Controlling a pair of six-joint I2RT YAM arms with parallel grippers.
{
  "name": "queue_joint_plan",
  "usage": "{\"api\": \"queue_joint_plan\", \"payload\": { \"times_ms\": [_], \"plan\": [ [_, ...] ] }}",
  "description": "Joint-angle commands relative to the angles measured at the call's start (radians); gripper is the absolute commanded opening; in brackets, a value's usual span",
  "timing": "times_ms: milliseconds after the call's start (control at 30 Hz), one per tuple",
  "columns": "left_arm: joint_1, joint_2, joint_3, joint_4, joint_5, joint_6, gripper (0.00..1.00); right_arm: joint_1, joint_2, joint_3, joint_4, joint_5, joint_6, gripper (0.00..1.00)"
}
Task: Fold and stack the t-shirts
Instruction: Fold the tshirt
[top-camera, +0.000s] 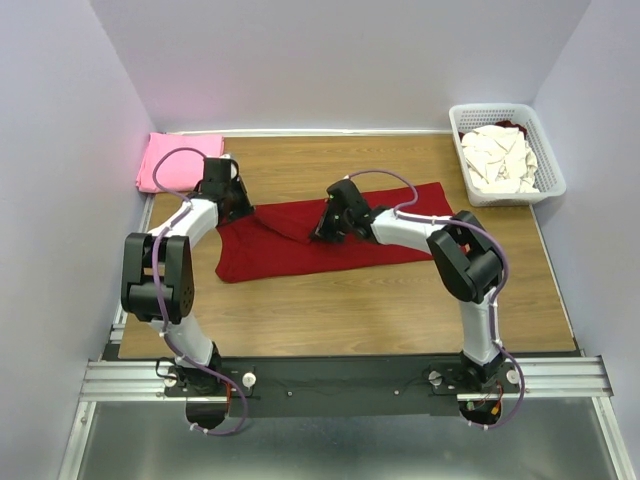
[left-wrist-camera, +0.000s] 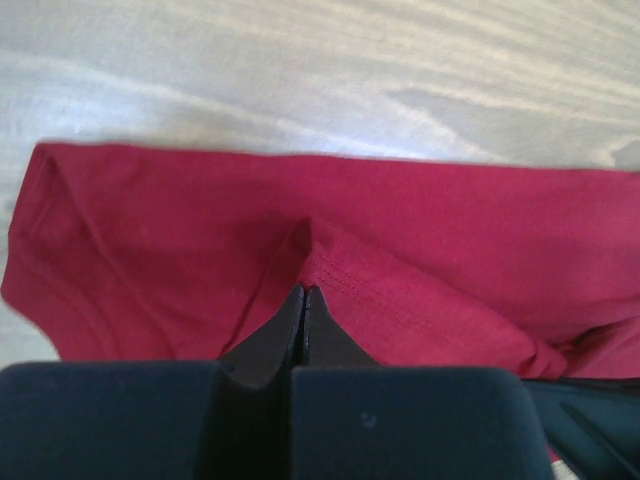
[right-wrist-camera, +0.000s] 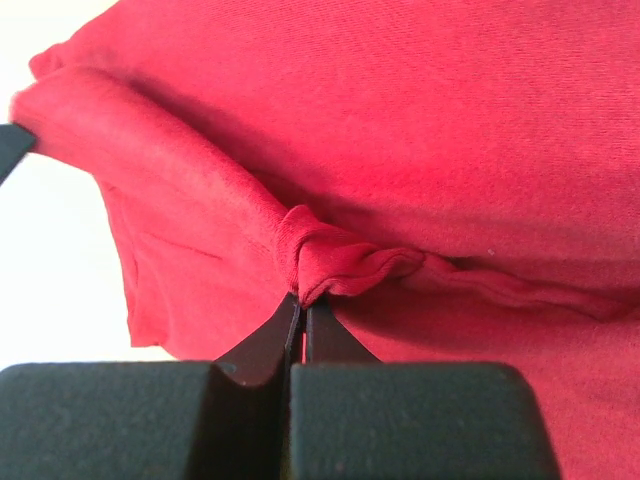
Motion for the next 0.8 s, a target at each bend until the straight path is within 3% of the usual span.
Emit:
{"api": "queue_joint_plan", "payload": {
  "times_ms": [0, 333, 467, 667, 767],
  "plan": [
    [-0.005, -0.035, -0.045, -0.034, -0.039, 0.000, 0.00, -0.005, -0.046, -0.014, -0.027, -0.041, -0.058, 0.03],
    [-0.005, -0.032, -0.112, -0.017, -0.058, -0.006, 0.00, -0.005, -0.010, -0.025, -0.053, -0.078, -0.097, 0.05],
    [-0.005, -0.006, -0.113, -0.005, -0.065, -0.008, 0.00, -0.006, -0.011, -0.037, -0.060, -0.061, -0.114, 0.10],
    [-0.006, -0.015, -0.107, 0.023, -0.049, -0.011, 0.04, -0.006, -0.045, -0.023, -0.088, -0.026, -0.160, 0.32],
    [-0.006, -0.047, -0.098, 0.023, -0.053, -0.005, 0.16, -0.006, -0.079, 0.003, -0.109, 0.016, -0.201, 0.41]
  ]
}}
